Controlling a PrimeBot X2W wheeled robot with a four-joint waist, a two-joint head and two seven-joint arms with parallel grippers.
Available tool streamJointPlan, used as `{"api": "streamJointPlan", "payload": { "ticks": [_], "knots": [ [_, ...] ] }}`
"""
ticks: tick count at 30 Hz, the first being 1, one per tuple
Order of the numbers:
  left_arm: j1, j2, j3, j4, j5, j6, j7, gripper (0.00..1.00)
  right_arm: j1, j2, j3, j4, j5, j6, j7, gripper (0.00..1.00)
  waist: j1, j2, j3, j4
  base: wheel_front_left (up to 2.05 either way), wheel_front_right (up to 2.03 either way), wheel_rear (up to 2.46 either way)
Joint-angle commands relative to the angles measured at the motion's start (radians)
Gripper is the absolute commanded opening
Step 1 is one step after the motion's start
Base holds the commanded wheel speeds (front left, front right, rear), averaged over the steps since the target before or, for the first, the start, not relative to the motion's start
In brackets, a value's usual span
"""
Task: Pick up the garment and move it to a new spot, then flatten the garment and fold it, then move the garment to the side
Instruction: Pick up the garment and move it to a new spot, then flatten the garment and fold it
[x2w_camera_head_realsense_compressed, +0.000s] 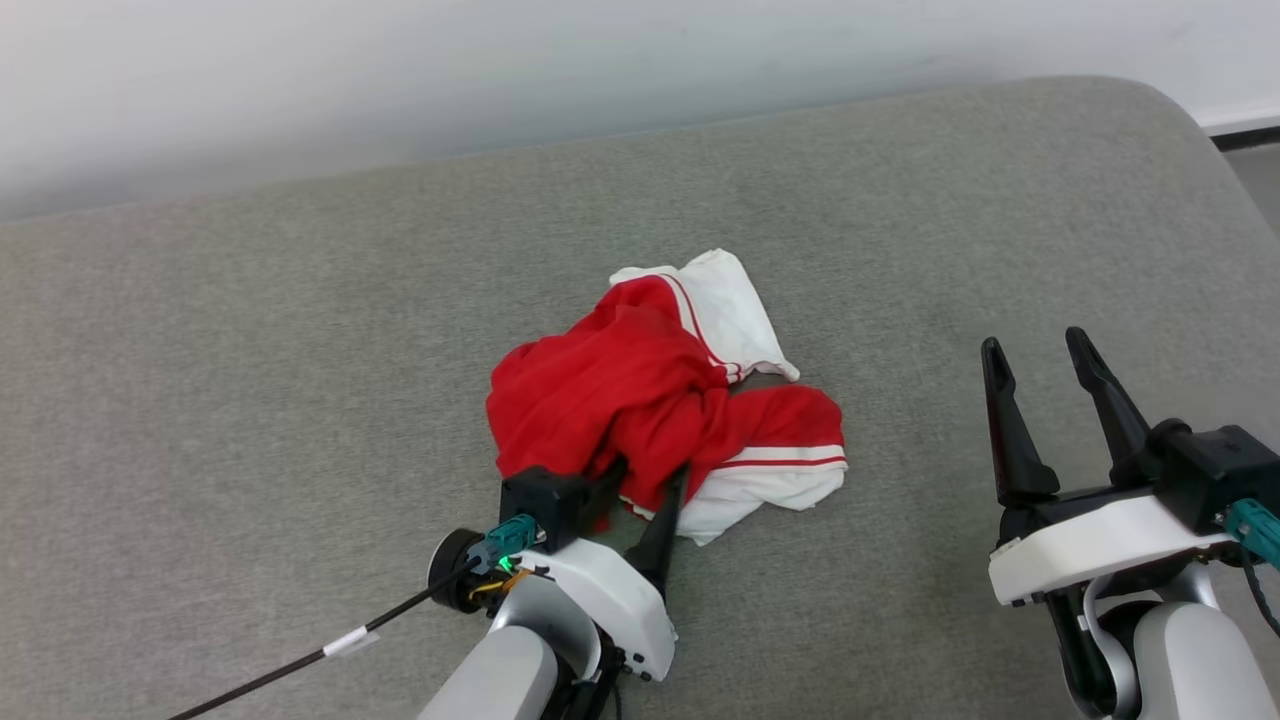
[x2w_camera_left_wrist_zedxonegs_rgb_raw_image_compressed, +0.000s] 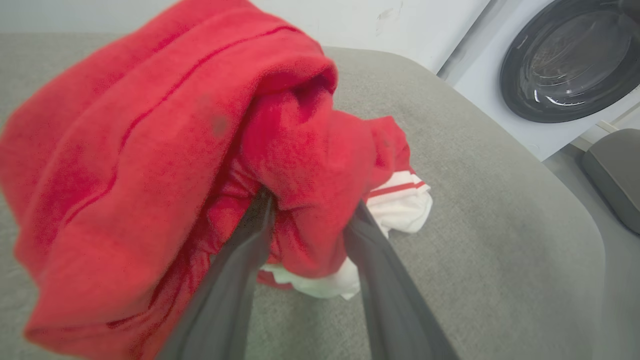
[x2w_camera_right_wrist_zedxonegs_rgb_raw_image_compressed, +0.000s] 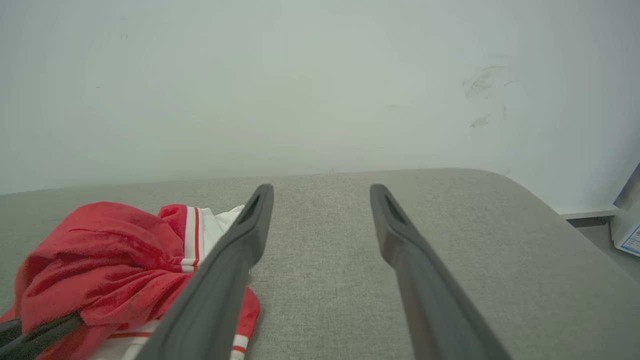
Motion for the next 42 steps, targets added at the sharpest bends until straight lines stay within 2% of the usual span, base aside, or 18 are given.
{"api": "streamJointPlan", "payload": {
  "ticks": [1, 6, 11, 17, 22, 29, 42],
  "knots": [
    [-0.007, 0.0, -0.003, -0.019, 0.009, 0.006, -0.027, 1.0, -0.005, 0.002, -0.002, 0.006, 0.0, 0.0, -0.005, 1.0, 0.0001, -0.0001, -0.006, 0.017, 0.0, 0.0, 0.0],
    [-0.032, 0.01, -0.004, -0.107, 0.044, 0.017, -0.11, 1.0, 0.0, 0.002, -0.008, 0.017, -0.012, 0.0, -0.001, 1.0, 0.0001, -0.0001, -0.038, 0.057, 0.0, 0.0, 0.0],
    [-0.038, 0.036, 0.045, -0.193, 0.059, 0.05, -0.144, 1.0, 0.013, 0.002, -0.012, 0.016, -0.023, 0.0, 0.008, 1.0, 0.0001, -0.0001, -0.075, 0.097, 0.0, 0.0, 0.0],
    [0.005, 0.101, 0.144, -0.225, 0.044, 0.113, -0.152, 1.0, 0.045, 0.002, -0.037, -0.001, -0.034, 0.0, 0.027, 1.0, 0.0001, -0.0001, -0.117, 0.141, 0.0, 0.0, 0.0],
    [0.075, 0.164, 0.214, -0.215, 0.022, 0.149, -0.15, 1.0, 0.086, 0.002, -0.044, -0.012, -0.042, 0.0, 0.051, 1.0, 0.0001, -0.0001, -0.148, 0.16, 0.0, 0.0, 0.0],
    [0.185, 0.213, 0.235, -0.237, 0.009, 0.167, -0.136, 1.0, 0.143, 0.002, -0.025, -0.027, -0.041, 0.0, 0.072, 1.0, 0.0001, -0.0001, -0.186, 0.156, 0.0, 0.0, 0.0],
    [0.218, 0.226, 0.212, -0.308, 0.007, 0.178, -0.106, 1.0, 0.162, 0.002, -0.025, -0.04, -0.003, 0.0, 0.105, 1.0, 0.0001, -0.0001, -0.185, 0.139, 0.0, 0.0, 0.0]
  ]
}}
